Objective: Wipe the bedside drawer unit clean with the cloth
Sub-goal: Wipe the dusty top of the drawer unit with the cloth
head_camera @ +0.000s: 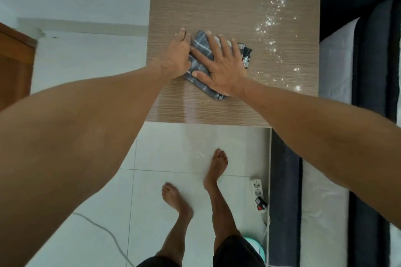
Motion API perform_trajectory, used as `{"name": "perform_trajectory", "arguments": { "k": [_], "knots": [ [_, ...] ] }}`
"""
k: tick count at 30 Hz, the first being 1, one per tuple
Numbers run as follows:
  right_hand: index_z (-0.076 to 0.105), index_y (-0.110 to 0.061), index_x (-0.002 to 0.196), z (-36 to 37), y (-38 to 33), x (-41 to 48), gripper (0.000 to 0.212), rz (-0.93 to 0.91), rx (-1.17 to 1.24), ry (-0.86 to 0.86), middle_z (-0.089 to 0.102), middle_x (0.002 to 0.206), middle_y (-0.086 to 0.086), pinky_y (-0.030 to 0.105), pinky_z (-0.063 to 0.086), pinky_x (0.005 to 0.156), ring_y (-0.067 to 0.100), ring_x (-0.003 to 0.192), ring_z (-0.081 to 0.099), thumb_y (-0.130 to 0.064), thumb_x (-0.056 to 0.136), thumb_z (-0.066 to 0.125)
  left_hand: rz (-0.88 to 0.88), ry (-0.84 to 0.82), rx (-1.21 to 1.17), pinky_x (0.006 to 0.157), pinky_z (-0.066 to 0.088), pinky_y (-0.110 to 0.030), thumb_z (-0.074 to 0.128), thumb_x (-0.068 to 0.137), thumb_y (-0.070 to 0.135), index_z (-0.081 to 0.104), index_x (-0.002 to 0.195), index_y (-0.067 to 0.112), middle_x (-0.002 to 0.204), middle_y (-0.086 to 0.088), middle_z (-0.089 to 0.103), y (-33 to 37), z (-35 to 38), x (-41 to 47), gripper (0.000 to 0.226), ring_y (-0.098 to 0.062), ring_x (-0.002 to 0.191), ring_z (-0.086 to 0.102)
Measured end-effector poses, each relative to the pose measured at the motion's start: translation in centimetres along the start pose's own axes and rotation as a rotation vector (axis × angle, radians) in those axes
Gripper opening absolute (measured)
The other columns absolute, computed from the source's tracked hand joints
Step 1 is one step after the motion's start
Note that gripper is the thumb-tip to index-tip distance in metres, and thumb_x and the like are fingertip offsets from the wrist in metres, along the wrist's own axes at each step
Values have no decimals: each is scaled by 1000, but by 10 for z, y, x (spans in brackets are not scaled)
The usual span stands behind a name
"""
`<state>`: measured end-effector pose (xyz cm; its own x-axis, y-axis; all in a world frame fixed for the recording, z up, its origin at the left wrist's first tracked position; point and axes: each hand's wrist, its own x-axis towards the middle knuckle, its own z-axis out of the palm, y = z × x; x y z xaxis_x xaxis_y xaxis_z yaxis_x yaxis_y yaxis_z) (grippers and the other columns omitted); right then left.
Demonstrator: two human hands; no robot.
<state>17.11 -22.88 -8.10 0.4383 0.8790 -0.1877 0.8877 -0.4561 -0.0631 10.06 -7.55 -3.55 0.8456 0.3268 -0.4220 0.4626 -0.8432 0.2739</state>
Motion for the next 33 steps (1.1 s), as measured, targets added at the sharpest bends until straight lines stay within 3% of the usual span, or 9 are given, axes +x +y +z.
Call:
{"name": "perform_trajectory", "arguments": {
  "k": [5,8,11,13,16,21,25,33],
  "knots": [
    [16,-40,155,10,-42,-51,67,-46,1,0,12,164,16,60,15,116,41,146,20,-69,95,11,26,-26,3,121,13,-37,51,90,3,12,152,-1,161,-18,3,-2,10,-20,73,-33,149,7],
    [26,-40,153,12,-62,-79,61,-109,-4,29,24,161,16,58,24,111,41,139,31,-64,98,24,29,-35,7,120,19,-43,53,90,4,12,152,2,162,-16,2,-3,15,-30,75,-32,149,7],
    [33,-36,151,21,-76,-109,62,-265,-72,62,35,155,15,54,34,101,39,127,43,-35,91,51,28,-20,21,120,17,-42,52,91,6,12,152,3,162,-14,2,-4,19,-36,73,-32,149,8],
    [47,-36,143,23,-80,-126,67,-365,-77,58,42,151,12,52,40,95,37,119,50,-15,81,63,28,-13,22,121,14,-39,50,92,6,10,153,3,162,-15,2,-3,22,-37,72,-32,149,6],
    [61,-35,130,15,-72,-139,67,-455,-16,3,49,146,9,48,44,88,34,109,56,-11,70,77,35,-5,21,121,17,-41,51,92,8,11,152,2,162,-16,3,1,25,-30,73,-34,149,6],
    [57,-27,137,-14,0,-116,69,-263,125,104,50,142,20,52,49,86,39,110,56,-13,72,75,68,11,58,118,23,-46,52,92,13,15,151,3,161,-17,8,24,23,-3,70,-37,147,12],
    [56,-24,137,-44,87,-52,68,-93,84,154,47,141,24,54,48,91,41,111,56,-15,72,73,53,27,61,116,24,-51,49,94,22,19,151,8,161,-13,11,49,14,29,66,-34,148,13],
    [42,-32,147,-91,208,87,60,119,74,166,34,153,20,58,34,109,41,130,41,-25,89,58,-27,-10,132,114,17,-61,37,99,32,-5,154,24,162,-3,-14,67,18,68,69,-32,149,-5]
  ]
}}
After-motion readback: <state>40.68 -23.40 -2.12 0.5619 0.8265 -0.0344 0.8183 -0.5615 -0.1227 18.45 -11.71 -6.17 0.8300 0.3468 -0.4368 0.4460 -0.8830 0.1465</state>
